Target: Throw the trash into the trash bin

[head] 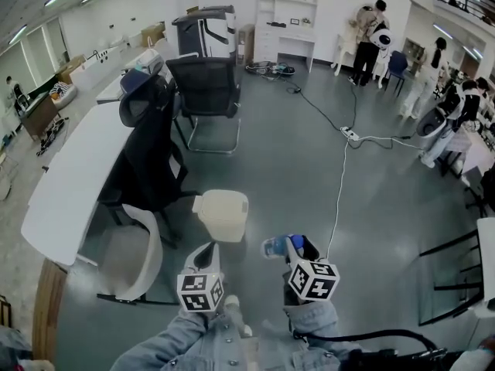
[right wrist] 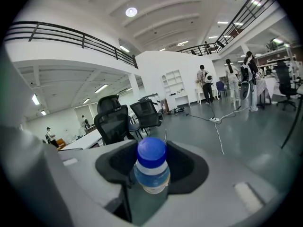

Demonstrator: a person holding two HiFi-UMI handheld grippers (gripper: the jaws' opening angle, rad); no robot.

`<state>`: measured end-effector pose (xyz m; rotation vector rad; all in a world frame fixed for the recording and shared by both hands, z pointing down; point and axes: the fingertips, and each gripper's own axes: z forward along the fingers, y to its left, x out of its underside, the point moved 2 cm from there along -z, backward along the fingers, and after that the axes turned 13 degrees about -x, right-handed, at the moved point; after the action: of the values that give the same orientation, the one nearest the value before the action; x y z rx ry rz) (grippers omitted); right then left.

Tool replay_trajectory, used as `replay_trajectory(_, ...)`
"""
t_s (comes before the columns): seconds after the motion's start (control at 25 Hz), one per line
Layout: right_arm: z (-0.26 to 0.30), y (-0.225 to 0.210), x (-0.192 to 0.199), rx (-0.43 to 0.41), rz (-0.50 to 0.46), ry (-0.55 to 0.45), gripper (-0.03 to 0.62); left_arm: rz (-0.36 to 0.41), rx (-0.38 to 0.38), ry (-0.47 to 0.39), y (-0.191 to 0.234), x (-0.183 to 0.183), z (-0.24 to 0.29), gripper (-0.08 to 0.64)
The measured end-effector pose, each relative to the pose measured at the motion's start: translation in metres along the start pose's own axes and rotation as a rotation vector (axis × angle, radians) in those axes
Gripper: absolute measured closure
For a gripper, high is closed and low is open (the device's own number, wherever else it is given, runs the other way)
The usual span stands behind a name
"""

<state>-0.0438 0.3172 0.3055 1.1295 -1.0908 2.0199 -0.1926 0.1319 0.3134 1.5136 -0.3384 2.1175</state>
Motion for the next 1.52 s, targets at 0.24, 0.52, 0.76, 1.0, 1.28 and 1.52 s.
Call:
replay_trajectory(0.24,0.024,-0.034,-0.014,0.023,0.012,0.000,0.397,-0.002,0.024,0.020,-0.017,-0.004,0.051,0.551)
replay_trajectory(0.52,0.077,-0.079,-0.058,0.028,-0.024,0.012,0.397,-0.048,0.032,0.019,-0.032,-0.034,0.151,0.551)
replay_trajectory(0.76,0.147,-0.113,-0.110,0.025,-0.088,0.006,0.397,-0.079,0.033,-0.005,-0.033,-0.067,0.243,0.551)
replay_trajectory(1.0,0.214,-0.128,-0.140,0.000,-0.122,0.033,0.397,-0.130,-0.020,0.012,-0.011,-0.080,0.307,0.551)
replay_trajectory(1.28,0.266,-0.138,-0.145,-0.018,-0.143,0.116,0.397,-0.174,-0.073,0.072,0.014,-0.065,0.340,0.551)
replay_trajectory(1.52,0.306,-0.131,-0.148,-0.078,-0.195,0.192,0.397,-0.260,-0.219,0.074,0.063,-0.055,0.337,0.551)
